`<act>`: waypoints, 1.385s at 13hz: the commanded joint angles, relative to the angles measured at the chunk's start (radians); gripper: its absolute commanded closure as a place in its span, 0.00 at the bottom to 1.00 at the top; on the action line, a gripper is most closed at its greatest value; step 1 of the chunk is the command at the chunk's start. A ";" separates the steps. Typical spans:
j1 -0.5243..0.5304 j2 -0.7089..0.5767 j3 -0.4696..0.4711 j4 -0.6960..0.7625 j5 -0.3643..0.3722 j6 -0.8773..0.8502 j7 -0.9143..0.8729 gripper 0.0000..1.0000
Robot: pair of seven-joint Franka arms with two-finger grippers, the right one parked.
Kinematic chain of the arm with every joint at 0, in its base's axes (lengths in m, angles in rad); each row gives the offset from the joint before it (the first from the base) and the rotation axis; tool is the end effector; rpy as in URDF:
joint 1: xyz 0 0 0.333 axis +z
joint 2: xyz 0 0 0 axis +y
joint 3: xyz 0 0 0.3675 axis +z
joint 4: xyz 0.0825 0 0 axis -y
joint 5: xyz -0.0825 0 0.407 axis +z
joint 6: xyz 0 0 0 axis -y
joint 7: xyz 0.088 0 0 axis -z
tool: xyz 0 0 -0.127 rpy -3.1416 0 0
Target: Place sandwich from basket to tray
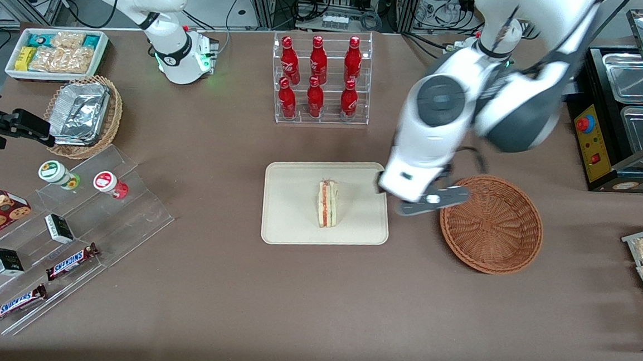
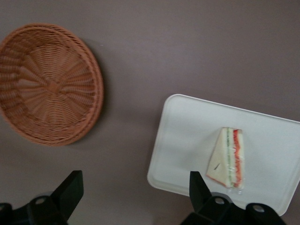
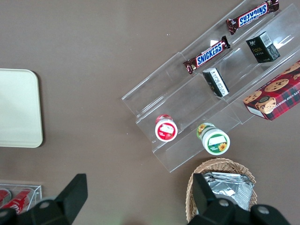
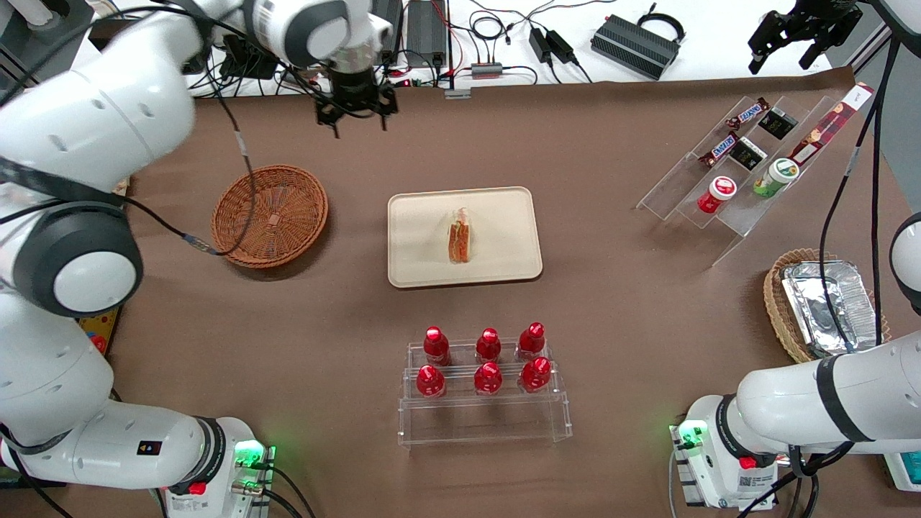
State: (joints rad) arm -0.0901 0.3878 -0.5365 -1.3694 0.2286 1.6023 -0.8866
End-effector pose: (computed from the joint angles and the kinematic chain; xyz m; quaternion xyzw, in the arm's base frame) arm 0.6095 -0.3280 0.5371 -0.9899 -0.1315 0.0262 0.0467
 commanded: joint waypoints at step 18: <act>-0.034 -0.408 0.622 -0.166 -0.219 -0.254 1.003 0.00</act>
State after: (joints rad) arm -0.0672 0.0136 0.0161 -1.5037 0.0280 1.3567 0.0823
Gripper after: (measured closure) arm 0.000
